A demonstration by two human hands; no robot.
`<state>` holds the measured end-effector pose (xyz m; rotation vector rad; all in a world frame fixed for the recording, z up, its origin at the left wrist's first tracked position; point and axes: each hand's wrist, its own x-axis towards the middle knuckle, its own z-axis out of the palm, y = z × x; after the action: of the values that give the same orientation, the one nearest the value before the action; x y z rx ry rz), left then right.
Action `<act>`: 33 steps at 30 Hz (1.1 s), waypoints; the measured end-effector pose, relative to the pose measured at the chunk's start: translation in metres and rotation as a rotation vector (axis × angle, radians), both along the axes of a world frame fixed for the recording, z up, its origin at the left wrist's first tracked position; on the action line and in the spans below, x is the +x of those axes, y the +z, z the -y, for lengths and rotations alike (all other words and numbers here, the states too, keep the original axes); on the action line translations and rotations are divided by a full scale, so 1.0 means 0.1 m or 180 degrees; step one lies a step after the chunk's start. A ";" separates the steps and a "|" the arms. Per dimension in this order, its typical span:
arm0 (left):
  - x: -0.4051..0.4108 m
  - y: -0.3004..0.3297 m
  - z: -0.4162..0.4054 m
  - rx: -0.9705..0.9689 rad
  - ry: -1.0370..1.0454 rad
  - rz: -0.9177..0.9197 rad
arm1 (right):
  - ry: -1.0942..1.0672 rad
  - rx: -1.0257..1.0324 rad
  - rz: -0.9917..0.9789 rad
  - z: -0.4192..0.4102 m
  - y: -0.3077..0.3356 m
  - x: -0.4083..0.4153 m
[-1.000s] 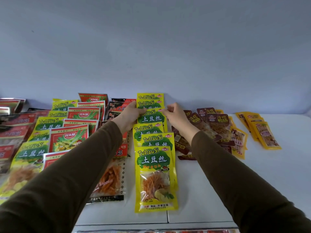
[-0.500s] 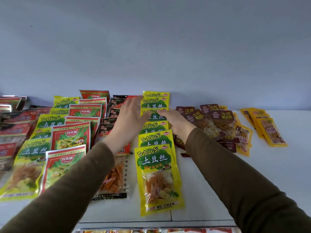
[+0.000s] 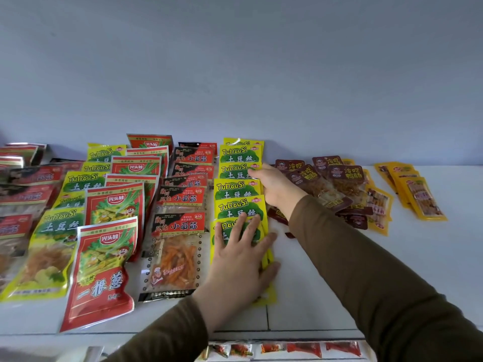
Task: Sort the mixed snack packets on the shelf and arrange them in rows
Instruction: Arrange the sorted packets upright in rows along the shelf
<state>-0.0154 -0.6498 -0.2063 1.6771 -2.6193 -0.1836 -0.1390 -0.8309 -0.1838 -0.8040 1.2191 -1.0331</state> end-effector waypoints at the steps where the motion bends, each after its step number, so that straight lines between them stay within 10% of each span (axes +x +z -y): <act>1: 0.04 0.00 0.04 -0.0006 -0.0022 0.0028 | -0.0040 0.0006 -0.0030 0.01 0.00 0.03; 14: 0.32 0.15 0.02 -0.0287 -0.0452 -0.0075 | -0.0056 -0.0448 -0.1030 -0.08 0.17 0.08; 33: 0.49 -0.13 -0.42 -0.0331 -0.0019 -0.0159 | -0.0422 -0.0840 -0.0636 -1.50 -0.25 0.29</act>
<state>0.0332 -0.6080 -0.2195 1.6107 -2.5509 -0.0867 -0.1097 -0.6806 -0.2091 -1.0622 1.3354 -1.2632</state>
